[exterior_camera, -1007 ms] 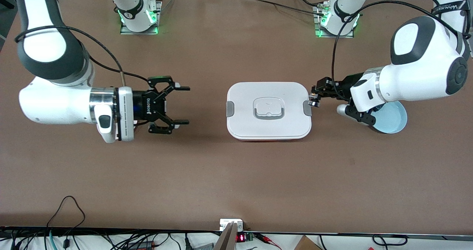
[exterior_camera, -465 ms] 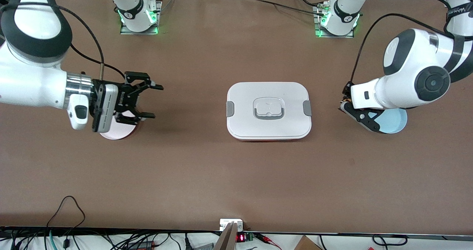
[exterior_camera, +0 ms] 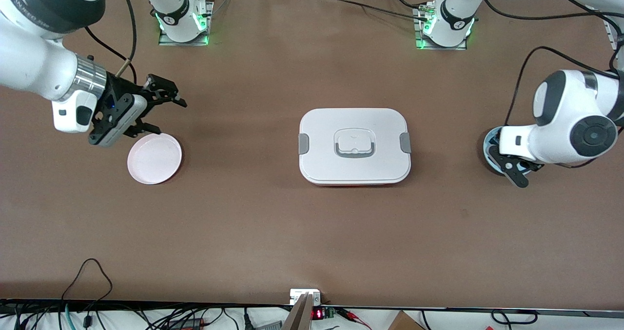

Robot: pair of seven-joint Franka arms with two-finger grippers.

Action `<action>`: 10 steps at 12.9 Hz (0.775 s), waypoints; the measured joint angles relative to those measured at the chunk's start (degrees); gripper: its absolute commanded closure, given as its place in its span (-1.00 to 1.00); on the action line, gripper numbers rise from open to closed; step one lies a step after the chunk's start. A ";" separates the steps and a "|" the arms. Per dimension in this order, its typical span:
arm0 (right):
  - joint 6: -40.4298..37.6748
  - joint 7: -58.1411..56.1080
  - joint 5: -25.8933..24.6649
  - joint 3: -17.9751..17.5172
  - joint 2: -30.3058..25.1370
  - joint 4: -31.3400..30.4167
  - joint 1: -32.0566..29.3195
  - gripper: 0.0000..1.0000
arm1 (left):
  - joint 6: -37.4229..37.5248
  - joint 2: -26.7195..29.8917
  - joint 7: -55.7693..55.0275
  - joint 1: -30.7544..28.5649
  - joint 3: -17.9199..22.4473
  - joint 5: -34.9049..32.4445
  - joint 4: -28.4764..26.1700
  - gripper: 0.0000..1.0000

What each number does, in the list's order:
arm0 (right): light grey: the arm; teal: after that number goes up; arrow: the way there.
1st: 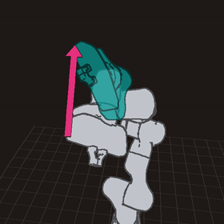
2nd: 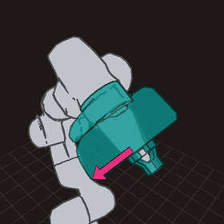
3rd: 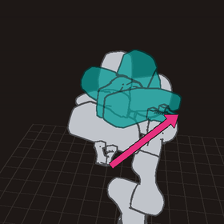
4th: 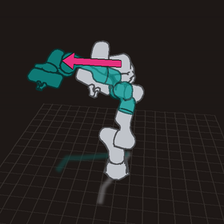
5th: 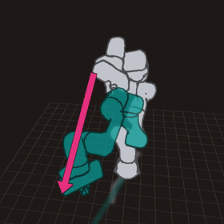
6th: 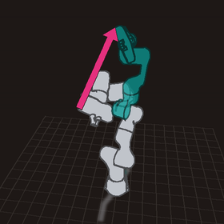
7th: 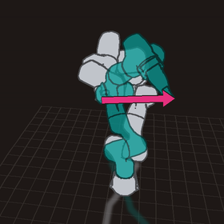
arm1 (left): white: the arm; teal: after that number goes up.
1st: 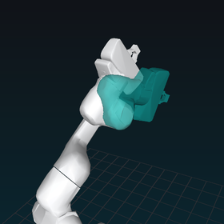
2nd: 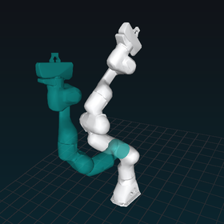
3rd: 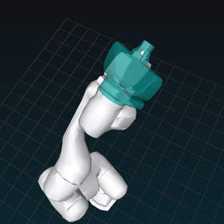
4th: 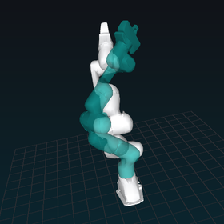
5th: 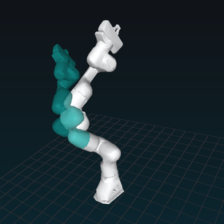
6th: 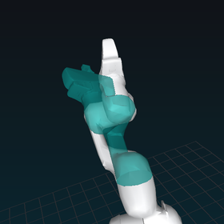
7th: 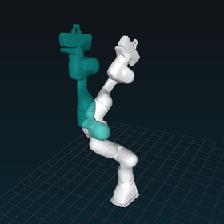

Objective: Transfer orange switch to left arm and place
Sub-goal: 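Lower the switch onto the light blue plate and open the left gripper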

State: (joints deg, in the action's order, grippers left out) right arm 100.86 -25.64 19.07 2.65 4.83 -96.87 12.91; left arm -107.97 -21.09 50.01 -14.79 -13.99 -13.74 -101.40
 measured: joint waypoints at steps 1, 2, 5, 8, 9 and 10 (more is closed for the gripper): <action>-0.10 3.07 -3.57 0.50 -1.49 -1.46 0.49 -1.00 | -3.68 -0.54 3.11 -2.07 0.08 -0.02 -1.95 0.48; -0.51 5.23 -6.71 0.74 -2.79 -2.77 0.67 -1.00 | -7.12 -0.90 6.16 -4.14 0.11 -0.03 -4.14 0.48; -1.38 7.53 -14.19 1.31 -4.41 -4.58 0.68 -1.00 | -14.20 -1.72 13.35 -10.16 0.15 -0.04 -9.62 0.48; -1.36 7.56 -18.21 1.99 -4.40 -4.67 0.26 -1.00 | -15.89 -2.97 15.59 -12.01 -0.01 -0.04 -10.44 0.48; -1.33 7.57 -19.30 2.05 -4.44 -4.56 0.07 -1.00 | -16.42 -3.34 15.93 -12.00 -0.19 -0.04 -10.54 0.48; -1.28 7.62 -19.95 2.07 -4.46 -4.31 0.03 -1.00 | -16.85 -3.88 16.54 -12.07 -0.22 -0.04 -10.61 0.48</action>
State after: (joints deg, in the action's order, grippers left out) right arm 99.57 -18.01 -0.87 4.73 0.37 -101.18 12.94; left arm -124.82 -24.97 66.55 -26.86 -14.20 -13.78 -112.01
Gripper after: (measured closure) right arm 0.000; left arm 0.568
